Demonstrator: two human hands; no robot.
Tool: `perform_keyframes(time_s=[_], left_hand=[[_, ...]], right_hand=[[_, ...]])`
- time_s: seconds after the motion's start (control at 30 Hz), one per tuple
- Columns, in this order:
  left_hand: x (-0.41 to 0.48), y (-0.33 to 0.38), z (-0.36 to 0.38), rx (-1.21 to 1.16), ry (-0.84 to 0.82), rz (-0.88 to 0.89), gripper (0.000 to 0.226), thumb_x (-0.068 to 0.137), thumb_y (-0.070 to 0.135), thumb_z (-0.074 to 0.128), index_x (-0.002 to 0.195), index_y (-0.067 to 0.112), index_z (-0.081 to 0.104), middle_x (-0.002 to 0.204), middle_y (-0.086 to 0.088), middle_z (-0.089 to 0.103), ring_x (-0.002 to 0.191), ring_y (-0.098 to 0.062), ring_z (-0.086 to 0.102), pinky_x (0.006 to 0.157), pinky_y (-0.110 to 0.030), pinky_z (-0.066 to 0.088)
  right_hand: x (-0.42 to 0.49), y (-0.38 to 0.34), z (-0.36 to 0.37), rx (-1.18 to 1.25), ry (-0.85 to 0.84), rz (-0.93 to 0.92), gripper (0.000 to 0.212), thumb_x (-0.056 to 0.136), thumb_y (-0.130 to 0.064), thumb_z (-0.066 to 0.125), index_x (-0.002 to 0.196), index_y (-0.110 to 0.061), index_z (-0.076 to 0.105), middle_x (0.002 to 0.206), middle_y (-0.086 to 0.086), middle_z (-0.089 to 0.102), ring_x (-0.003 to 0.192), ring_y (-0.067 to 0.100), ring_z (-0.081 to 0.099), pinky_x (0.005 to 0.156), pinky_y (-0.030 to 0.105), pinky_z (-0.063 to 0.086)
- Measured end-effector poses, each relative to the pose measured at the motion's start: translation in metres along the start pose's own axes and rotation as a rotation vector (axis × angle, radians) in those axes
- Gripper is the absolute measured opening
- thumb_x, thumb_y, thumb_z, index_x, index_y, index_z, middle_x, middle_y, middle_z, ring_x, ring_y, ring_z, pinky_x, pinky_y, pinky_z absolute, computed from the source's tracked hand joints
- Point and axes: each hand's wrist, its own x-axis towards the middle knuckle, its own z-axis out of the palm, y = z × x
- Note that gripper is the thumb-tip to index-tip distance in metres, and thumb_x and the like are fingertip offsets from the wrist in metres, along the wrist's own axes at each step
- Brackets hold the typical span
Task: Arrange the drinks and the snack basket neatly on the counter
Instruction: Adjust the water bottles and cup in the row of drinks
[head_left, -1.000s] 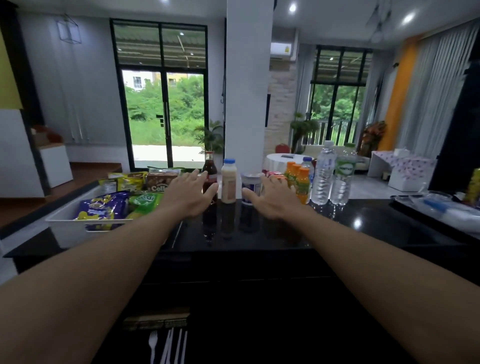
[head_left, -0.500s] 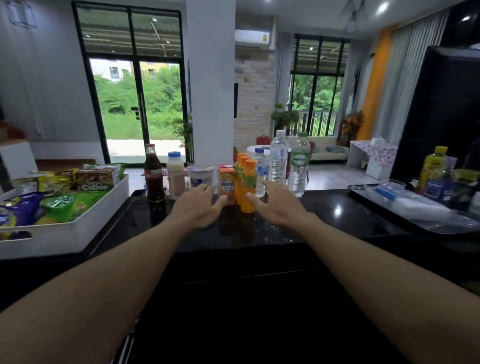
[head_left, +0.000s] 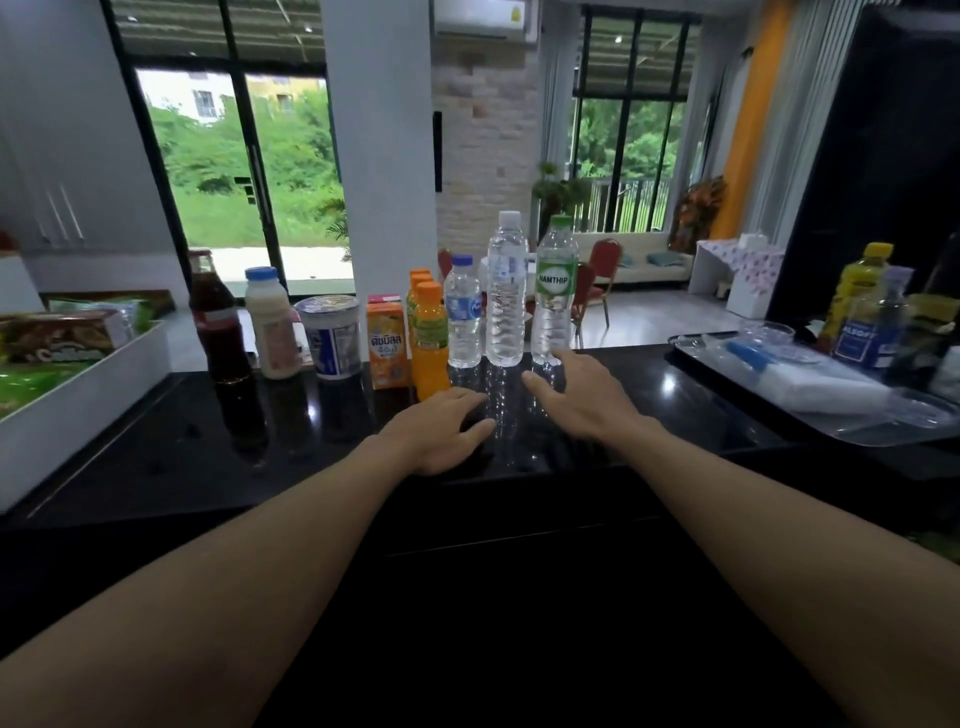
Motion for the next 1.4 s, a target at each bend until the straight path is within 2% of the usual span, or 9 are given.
perform_keyframes(time_s=[0.33,0.47,0.57,0.6,0.73,0.83,0.9,1.17,1.4], left_hand=[[0.021,-0.023,0.017,-0.073,-0.156,-0.022,0.065,0.098,0.065,0.029,0.156,0.039,0.019,0.164,0.016,0.013,0.15,-0.004,0.008,0.123,-0.038,0.01],[0.019,-0.021,0.015,-0.064,-0.166,-0.021,0.062,0.101,0.062,0.028,0.157,0.039,0.017,0.164,0.016,0.011,0.149,-0.001,0.006,0.121,-0.032,0.007],[0.017,-0.018,0.014,-0.064,-0.168,-0.036,0.061,0.101,0.061,0.028,0.157,0.04,0.017,0.164,0.018,0.011,0.149,0.0,0.007,0.116,-0.027,0.006],[0.017,-0.018,0.014,-0.065,-0.171,-0.039,0.061,0.101,0.061,0.028,0.157,0.04,0.016,0.164,0.019,0.01,0.149,0.0,0.006,0.113,-0.026,0.006],[0.016,-0.015,0.013,-0.057,-0.181,-0.038,0.061,0.102,0.06,0.027,0.157,0.039,0.014,0.164,0.019,0.008,0.149,0.0,0.004,0.12,-0.031,0.006],[0.016,-0.015,0.012,-0.051,-0.185,-0.046,0.061,0.101,0.062,0.026,0.157,0.041,0.014,0.164,0.02,0.008,0.15,0.0,0.004,0.122,-0.036,0.009],[0.016,-0.015,0.012,-0.053,-0.184,-0.051,0.061,0.1,0.063,0.026,0.157,0.042,0.014,0.164,0.02,0.008,0.15,-0.001,0.004,0.122,-0.039,0.011],[0.014,-0.012,0.011,-0.049,-0.171,-0.045,0.062,0.101,0.062,0.027,0.157,0.04,0.015,0.164,0.019,0.01,0.15,-0.002,0.005,0.122,-0.04,0.012],[0.015,-0.013,0.011,-0.047,-0.175,-0.058,0.062,0.099,0.064,0.026,0.156,0.042,0.014,0.164,0.021,0.009,0.151,-0.003,0.005,0.122,-0.045,0.015]], right_hand=[[0.066,0.056,0.021,0.174,0.017,0.104,0.077,0.089,-0.054,0.067,0.148,-0.011,0.041,0.145,0.015,0.05,0.129,0.033,0.05,0.101,0.039,0.042],[0.092,0.059,0.032,0.349,0.097,0.154,0.067,0.084,-0.039,0.078,0.137,-0.01,0.048,0.124,0.01,0.062,0.095,0.018,0.054,0.08,0.027,0.04],[0.113,0.057,0.037,0.467,0.132,0.207,0.077,0.079,-0.03,0.08,0.143,-0.012,0.041,0.117,0.003,0.06,0.085,0.012,0.057,0.066,0.015,0.043],[0.12,0.055,0.037,0.5,0.142,0.223,0.08,0.077,-0.029,0.079,0.145,-0.013,0.04,0.119,0.002,0.059,0.088,0.011,0.059,0.068,0.013,0.043],[0.135,0.052,0.047,0.628,0.16,0.29,0.087,0.075,-0.033,0.079,0.149,-0.018,0.036,0.134,0.001,0.058,0.109,0.019,0.058,0.088,0.028,0.044],[0.137,0.053,0.059,0.647,0.204,0.29,0.078,0.074,-0.035,0.081,0.143,-0.023,0.046,0.115,-0.007,0.065,0.103,0.016,0.064,0.09,0.031,0.052],[0.14,0.054,0.063,0.638,0.226,0.275,0.075,0.075,-0.036,0.083,0.141,-0.023,0.049,0.112,-0.008,0.067,0.103,0.016,0.066,0.094,0.035,0.054],[0.14,0.057,0.061,0.541,0.271,0.283,0.081,0.071,-0.042,0.09,0.134,-0.019,0.045,0.129,0.005,0.056,0.109,0.022,0.061,0.095,0.037,0.053],[0.137,0.059,0.063,0.62,0.242,0.25,0.063,0.081,-0.031,0.083,0.135,-0.02,0.052,0.117,-0.002,0.067,0.103,0.017,0.066,0.087,0.03,0.052]])
